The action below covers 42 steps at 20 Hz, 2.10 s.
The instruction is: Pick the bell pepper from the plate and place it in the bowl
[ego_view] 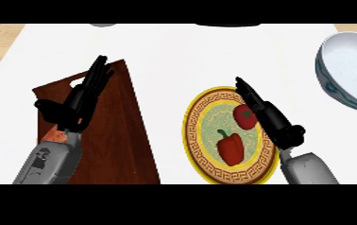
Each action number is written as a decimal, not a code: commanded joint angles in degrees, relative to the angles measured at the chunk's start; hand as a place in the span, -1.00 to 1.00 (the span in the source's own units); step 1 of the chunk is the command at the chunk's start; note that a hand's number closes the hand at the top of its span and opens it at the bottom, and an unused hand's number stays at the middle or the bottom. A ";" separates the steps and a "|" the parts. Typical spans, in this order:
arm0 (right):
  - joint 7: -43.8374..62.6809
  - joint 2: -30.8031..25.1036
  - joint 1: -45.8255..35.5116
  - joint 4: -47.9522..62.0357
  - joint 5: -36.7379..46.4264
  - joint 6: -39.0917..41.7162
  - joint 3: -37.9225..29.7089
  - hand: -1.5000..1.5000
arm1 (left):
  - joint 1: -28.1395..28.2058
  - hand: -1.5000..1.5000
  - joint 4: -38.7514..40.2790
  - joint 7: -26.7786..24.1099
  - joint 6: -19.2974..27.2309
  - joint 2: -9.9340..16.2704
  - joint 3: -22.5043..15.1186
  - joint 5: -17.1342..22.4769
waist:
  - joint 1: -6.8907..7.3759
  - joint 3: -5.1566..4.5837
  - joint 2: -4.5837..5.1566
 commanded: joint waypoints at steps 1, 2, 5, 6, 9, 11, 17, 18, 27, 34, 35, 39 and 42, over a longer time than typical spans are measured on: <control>3.66 2.67 -0.73 0.09 3.43 -0.09 0.83 1.00 | 1.35 0.00 -5.27 4.84 2.00 -1.44 0.86 -1.46 | -0.38 0.44 -0.54; 8.18 4.25 1.35 -5.66 7.54 -4.76 6.78 1.00 | 0.84 0.00 -2.54 1.99 2.66 -0.87 1.19 -1.94 | -0.56 0.41 -0.64; 16.46 3.49 5.46 -12.29 12.39 -6.06 13.45 1.00 | 3.38 0.00 -5.24 3.61 7.30 -0.75 -0.11 -5.83 | -0.86 0.36 -0.94; 19.49 3.04 7.96 -16.70 14.48 -6.49 16.77 1.00 | 3.54 0.00 -4.55 4.23 7.38 -0.70 -0.41 -6.15 | -1.45 0.32 -1.13; 10.06 1.25 7.37 -13.81 25.22 -25.47 4.51 -1.00 | 5.40 0.00 -4.55 4.98 6.27 -0.79 -0.07 -4.06 | -4.02 0.44 -1.96; 5.75 9.83 11.69 -17.82 21.70 -30.44 6.01 -1.00 | 5.07 0.00 -4.87 5.53 6.57 -0.76 0.17 -4.12 | -3.21 0.56 -1.38; -3.03 9.41 24.36 -31.17 29.67 -35.93 15.41 -1.00 | 4.33 0.00 -4.02 4.29 7.67 -3.37 -1.58 -6.73 | -1.66 0.41 -0.70; -2.28 9.83 27.31 -32.54 33.35 -38.84 17.45 -1.00 | 6.61 0.00 -9.00 7.88 8.01 -2.30 -2.64 -7.12 | -1.29 0.43 -0.84; 35.79 4.60 22.38 -50.62 49.80 -23.59 13.95 -1.00 | 2.37 0.00 -8.20 10.40 8.25 -4.10 -1.50 -7.67 | -0.77 0.33 -0.58; 52.93 6.90 13.86 -47.71 48.04 -10.88 13.21 -1.00 | 4.61 0.00 -6.88 7.70 6.64 -4.49 -1.18 -8.00 | -0.29 0.36 -0.43; 53.57 6.44 15.12 -47.50 46.97 -9.78 13.48 -1.00 | 2.30 0.00 -6.22 8.54 6.89 -4.40 -1.23 -8.89 | -0.56 0.39 -0.43; 60.02 6.49 13.50 -47.44 44.58 -4.17 12.15 -1.00 | 5.74 0.00 -5.22 5.21 5.84 -4.67 -0.69 -8.94 | -0.44 0.39 -0.43; 57.30 6.97 11.33 -42.26 41.79 -3.08 8.80 -1.00 | 4.13 0.00 -10.85 11.39 6.54 -5.30 -1.37 -9.87 | -0.41 0.45 -0.49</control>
